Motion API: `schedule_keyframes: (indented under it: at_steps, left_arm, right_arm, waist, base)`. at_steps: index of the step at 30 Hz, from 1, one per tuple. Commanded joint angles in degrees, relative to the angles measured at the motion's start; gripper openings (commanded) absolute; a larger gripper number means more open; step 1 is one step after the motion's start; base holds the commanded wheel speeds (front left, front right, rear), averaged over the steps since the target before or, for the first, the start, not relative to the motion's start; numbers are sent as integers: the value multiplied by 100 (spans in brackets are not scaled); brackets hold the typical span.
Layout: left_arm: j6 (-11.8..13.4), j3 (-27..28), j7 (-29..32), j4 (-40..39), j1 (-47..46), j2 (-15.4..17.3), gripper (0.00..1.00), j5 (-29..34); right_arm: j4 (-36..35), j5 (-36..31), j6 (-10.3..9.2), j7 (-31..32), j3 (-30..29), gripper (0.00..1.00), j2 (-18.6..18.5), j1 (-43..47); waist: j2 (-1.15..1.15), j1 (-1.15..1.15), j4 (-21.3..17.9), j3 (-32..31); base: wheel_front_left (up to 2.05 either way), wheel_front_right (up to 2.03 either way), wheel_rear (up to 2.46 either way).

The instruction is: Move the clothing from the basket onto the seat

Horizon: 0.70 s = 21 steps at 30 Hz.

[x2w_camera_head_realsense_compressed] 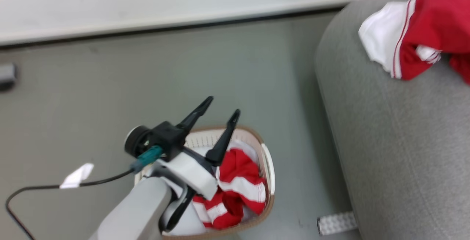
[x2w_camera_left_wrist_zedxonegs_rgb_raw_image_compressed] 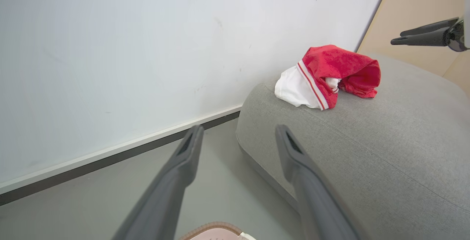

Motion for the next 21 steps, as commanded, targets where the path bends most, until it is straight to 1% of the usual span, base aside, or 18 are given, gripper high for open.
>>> schedule_keyframes:
  at_steps: [1,4,9,13,16,18,21]
  left_arm:
    - [61,110,-28,-13,180,57,100,-86]
    - [176,322,-59,-19,387,117,100,-207]
    - [370,668,-63,-14,770,178,100,-303]
    - [536,1058,-64,-147,1109,233,100,-331]
    - [602,1363,-65,-275,1412,242,100,-331]
    - [639,1591,-66,-378,1605,260,100,-268]
    - [653,1882,-66,-487,1942,247,100,-163]
  right_arm:
    - [-130,80,-14,-250,2,100,-65,131]
    - [-323,259,-14,-664,-143,100,49,349]
    - [-677,362,-14,-1338,-381,100,195,812]
    - [-1040,368,-14,-1797,-675,100,338,1285]
    - [-1308,298,-14,-2128,-973,100,475,1736]
    - [-1431,141,-14,-2317,-1213,100,564,2044]
    - [-1684,-139,-14,-2522,-1620,100,868,2570]
  waist:
    - [0,1,83,-594]
    - [0,1,171,-926]
    - [0,1,341,-1405]
    - [0,1,450,-1630]
    - [0,1,512,-1772]
    - [0,1,538,-1837]
    - [0,1,556,-1936]
  base:
    - [0,0,0]
    - [0,0,0]
    - [0,0,0]
    - [0,0,0]
    - [0,0,0]
    - [0,0,0]
    - [0,0,0]
